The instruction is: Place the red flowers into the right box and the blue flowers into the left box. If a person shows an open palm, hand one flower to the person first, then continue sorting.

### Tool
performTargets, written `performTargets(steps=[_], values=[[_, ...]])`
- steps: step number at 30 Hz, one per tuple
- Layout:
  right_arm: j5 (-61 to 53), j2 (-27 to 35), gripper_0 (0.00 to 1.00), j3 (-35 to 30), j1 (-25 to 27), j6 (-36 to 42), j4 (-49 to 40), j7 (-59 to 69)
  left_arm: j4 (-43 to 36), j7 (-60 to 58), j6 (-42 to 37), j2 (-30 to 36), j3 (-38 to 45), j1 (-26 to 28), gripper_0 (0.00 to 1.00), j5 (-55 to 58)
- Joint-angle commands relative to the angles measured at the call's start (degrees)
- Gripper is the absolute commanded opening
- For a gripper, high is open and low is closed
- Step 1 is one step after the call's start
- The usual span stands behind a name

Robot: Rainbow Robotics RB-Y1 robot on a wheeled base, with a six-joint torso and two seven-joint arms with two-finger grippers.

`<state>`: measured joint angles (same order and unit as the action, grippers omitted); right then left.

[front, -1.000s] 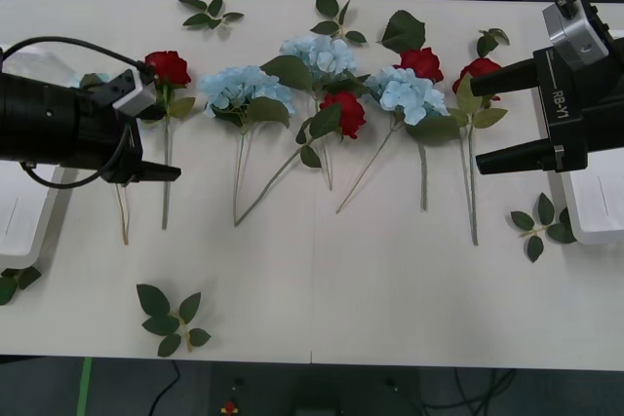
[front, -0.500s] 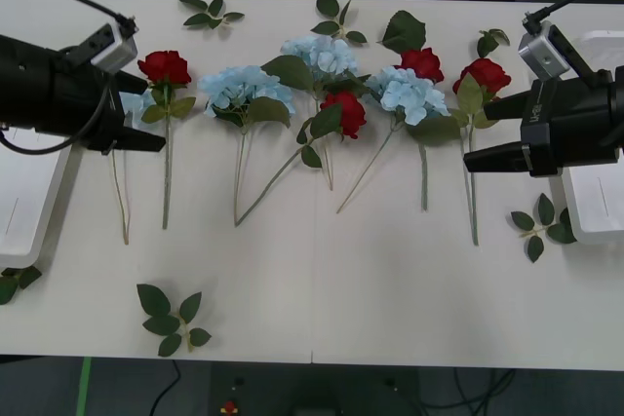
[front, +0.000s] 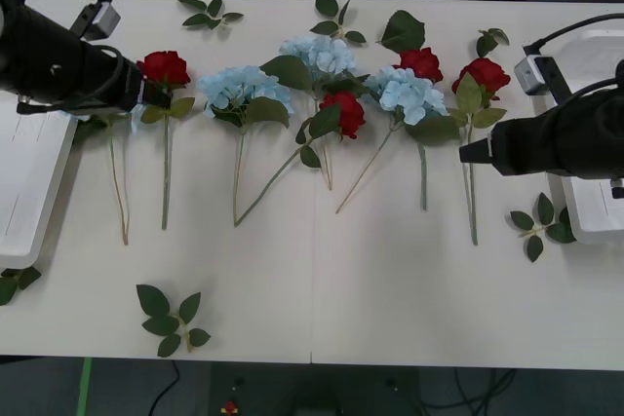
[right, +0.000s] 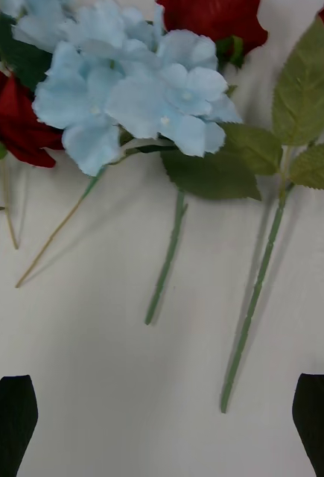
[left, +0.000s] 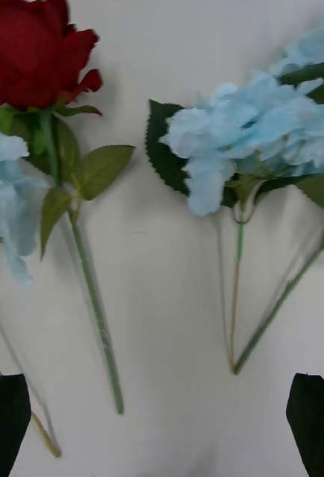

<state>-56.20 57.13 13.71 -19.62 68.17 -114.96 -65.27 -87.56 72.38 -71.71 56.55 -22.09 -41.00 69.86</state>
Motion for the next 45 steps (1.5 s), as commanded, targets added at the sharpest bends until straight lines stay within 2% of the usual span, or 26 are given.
performTargets(steps=[1,5,8,15,20,23,34,38,45], values=[[8.7,-3.1,1.00,6.9,-6.7,-0.5,4.2,10.9,3.3,-0.9,12.4,7.5,-10.1,-1.8,1.00,4.8],[12.4,-6.2,1.00,10.1,-11.0,-0.5,10.1,17.3,4.7,-0.9,18.6,10.2,-15.1,-1.9,1.00,9.6],[15.0,-9.5,1.00,10.8,-13.7,-0.5,15.7,19.8,5.5,-1.0,19.0,11.5,-15.9,-2.1,1.00,11.7],[20.7,-16.1,1.00,10.9,-20.8,-0.8,30.7,18.9,7.8,-1.3,20.0,12.4,-16.1,-1.9,1.00,17.5],[24.5,-18.8,1.00,10.8,-24.0,-1.7,38.4,17.9,8.5,-1.9,26.8,16.5,-21.8,-1.9,1.00,22.5],[26.3,-19.5,1.00,10.8,-24.9,-2.6,41.7,17.0,10.6,-2.2,27.9,18.3,-23.8,-1.9,1.00,25.1],[28.5,-22.0,1.00,10.8,-27.8,-9.2,54.0,13.6,17.9,-1.9,26.9,18.4,-26.3,-2.0,1.00,23.0],[28.1,-24.4,1.00,10.9,-29.2,-11.2,58.6,12.4,19.1,-2.0,27.9,17.9,-28.7,-3.9,1.00,22.3],[27.1,-26.8,1.00,11.2,-29.8,-12.3,59.8,11.7,19.2,-2.2,28.5,17.6,-30.5,-5.5,1.00,22.7]])
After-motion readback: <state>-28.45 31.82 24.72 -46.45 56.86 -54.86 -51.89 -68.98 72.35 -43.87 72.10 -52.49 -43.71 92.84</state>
